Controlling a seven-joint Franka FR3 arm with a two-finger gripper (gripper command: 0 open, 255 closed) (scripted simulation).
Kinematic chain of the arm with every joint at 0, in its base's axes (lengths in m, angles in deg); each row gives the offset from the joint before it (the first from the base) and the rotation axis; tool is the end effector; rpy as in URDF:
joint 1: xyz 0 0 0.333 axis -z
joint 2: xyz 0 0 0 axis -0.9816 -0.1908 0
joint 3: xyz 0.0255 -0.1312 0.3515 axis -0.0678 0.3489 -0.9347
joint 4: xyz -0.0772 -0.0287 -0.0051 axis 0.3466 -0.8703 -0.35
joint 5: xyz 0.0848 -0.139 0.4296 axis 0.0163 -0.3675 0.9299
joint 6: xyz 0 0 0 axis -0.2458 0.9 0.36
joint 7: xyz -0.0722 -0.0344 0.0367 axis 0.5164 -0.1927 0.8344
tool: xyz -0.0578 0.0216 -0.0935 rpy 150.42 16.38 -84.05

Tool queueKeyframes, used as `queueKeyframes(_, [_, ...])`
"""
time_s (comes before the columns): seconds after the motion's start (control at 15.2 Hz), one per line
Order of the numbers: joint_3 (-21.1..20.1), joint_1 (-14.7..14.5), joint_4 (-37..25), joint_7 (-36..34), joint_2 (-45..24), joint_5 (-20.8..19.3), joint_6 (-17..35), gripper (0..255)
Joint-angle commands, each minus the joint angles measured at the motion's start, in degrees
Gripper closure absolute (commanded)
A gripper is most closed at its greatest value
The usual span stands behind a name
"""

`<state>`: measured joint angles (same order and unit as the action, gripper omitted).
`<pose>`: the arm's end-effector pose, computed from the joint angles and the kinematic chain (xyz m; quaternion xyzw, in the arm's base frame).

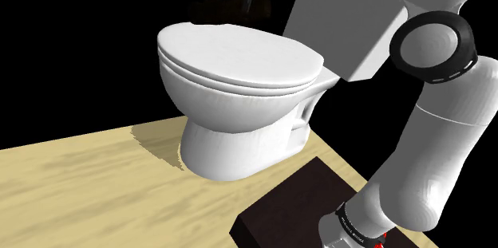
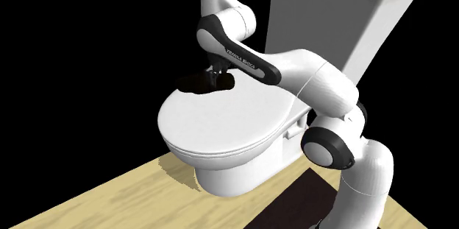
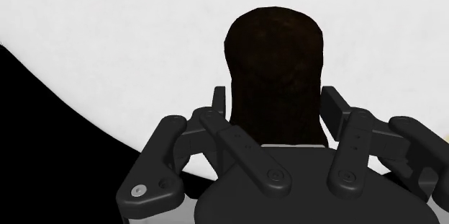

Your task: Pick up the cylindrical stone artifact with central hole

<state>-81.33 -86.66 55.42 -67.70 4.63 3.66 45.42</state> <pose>0.6828 0.0995 0.7606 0.9835 0.1793 0.0160 0.0174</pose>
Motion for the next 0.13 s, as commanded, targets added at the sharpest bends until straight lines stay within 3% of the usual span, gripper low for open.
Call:
queueKeyframes(0.0, [-0.01,-0.05,-1.92,0.00,-0.56,-0.04,-1.30,255])
queueKeyframes(0.07, [-0.01,-0.05,-1.90,0.00,-0.55,-0.04,-1.29,255])
